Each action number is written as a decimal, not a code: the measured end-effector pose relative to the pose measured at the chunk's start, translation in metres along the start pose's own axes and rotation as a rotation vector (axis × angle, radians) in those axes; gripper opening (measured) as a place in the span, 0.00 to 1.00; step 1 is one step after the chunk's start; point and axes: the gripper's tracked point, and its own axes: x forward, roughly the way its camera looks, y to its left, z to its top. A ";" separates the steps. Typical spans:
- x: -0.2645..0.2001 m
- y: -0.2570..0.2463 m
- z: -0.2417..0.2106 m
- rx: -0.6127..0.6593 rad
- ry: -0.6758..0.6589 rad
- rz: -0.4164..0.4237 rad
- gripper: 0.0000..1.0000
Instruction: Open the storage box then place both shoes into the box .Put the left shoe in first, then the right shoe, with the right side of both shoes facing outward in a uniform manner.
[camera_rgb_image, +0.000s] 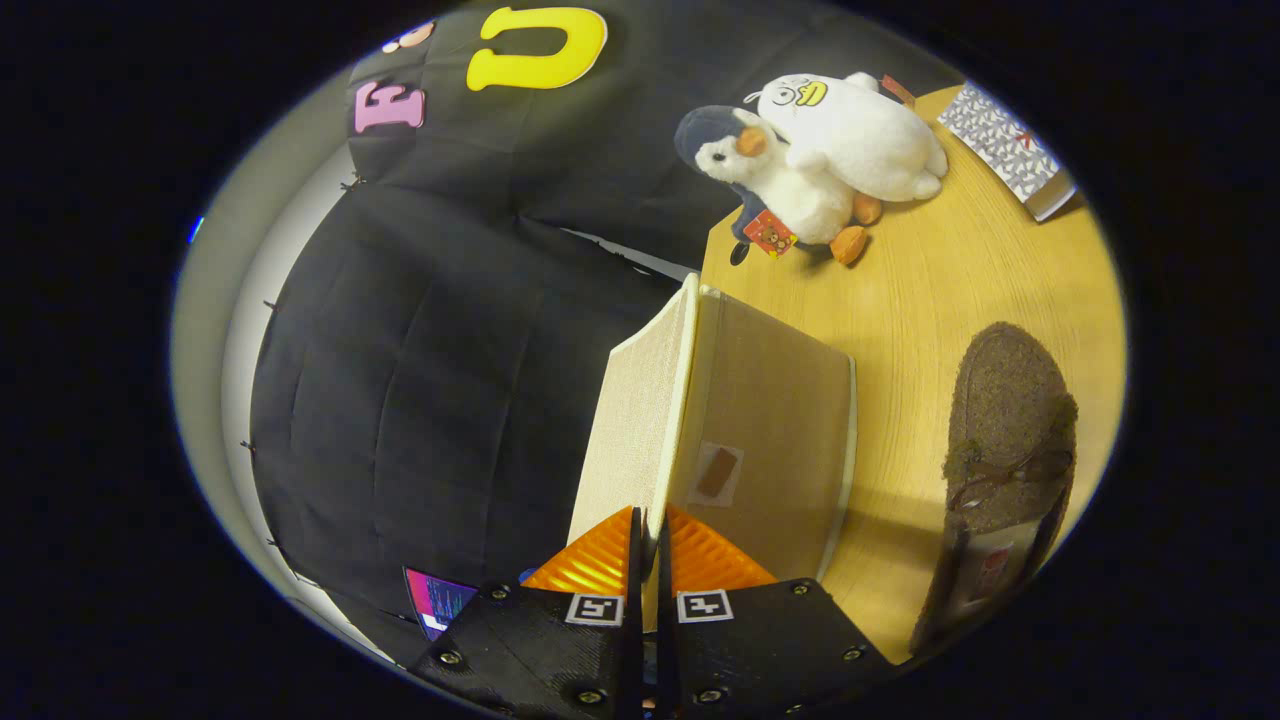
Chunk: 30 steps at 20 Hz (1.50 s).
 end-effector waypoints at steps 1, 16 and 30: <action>-0.001 0.003 0.001 -0.003 0.001 0.000 0.05; 0.005 0.104 0.025 -0.202 0.025 -0.181 0.01; 0.112 0.230 0.001 -0.359 0.063 -0.251 0.02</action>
